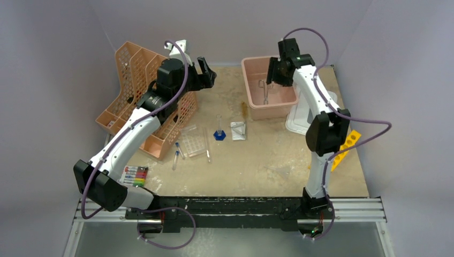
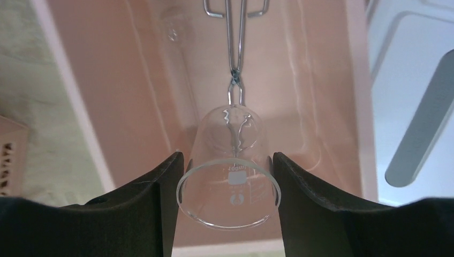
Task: Organize the chemistry lab equipment
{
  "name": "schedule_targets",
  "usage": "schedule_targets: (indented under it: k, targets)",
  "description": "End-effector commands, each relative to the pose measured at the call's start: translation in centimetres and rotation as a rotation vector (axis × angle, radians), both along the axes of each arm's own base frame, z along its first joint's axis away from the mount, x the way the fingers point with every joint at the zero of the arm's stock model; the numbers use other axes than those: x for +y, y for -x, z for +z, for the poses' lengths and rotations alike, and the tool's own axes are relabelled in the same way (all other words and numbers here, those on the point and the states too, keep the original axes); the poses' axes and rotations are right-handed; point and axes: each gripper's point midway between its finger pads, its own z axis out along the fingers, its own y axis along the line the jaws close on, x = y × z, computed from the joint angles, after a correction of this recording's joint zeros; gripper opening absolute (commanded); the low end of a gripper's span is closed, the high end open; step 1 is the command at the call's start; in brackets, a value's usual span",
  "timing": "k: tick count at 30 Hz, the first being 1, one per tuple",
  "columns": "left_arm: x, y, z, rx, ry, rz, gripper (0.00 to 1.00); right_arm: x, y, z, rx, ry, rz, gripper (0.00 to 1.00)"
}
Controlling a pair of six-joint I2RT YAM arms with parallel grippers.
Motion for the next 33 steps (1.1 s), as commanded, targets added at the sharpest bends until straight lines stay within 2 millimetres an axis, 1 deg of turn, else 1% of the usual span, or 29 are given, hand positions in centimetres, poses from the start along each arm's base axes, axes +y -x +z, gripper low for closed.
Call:
schedule_targets:
  k: [1,4,8,13,16,21,26,28,30,33]
  targets:
    - [0.5,0.0,2.7,-0.074,0.021,0.014,0.80,-0.3,-0.2,-0.6,0.046,0.018,0.050,0.47]
    - [0.4,-0.1,2.3,-0.062,0.015,0.010,0.80,-0.6,-0.5,-3.1,0.119,0.016,0.035,0.47]
    - [0.3,-0.6,2.0,-0.060,0.003,0.014,0.80,-0.8,0.0,-6.5,0.224,0.006,0.029,0.47]
    - [0.1,-1.2,1.5,-0.053,-0.004,0.019,0.80,-1.1,1.0,-9.6,0.308,0.018,0.023,0.47]
    - [0.0,-1.4,1.2,-0.048,-0.014,0.019,0.80,-1.2,1.1,-11.3,0.336,0.020,0.022,0.47]
    - [0.1,-1.6,0.9,-0.040,-0.025,0.023,0.80,-1.6,0.1,-13.0,0.330,0.049,0.022,0.48]
    - [0.3,-1.5,0.7,-0.035,-0.031,0.027,0.80,-2.2,0.1,-15.0,0.367,0.085,0.008,0.49]
    - [0.3,-1.5,0.6,-0.033,-0.033,0.028,0.80,-2.4,-0.1,-15.3,0.364,0.097,0.003,0.51]
    - [0.3,-1.5,0.6,-0.032,-0.032,0.028,0.80,-2.6,-0.4,-15.1,0.355,0.104,-0.004,0.53]
    - [0.2,-1.5,0.7,-0.034,-0.028,0.025,0.80,-2.4,-0.9,-14.0,0.323,0.098,-0.004,0.60]
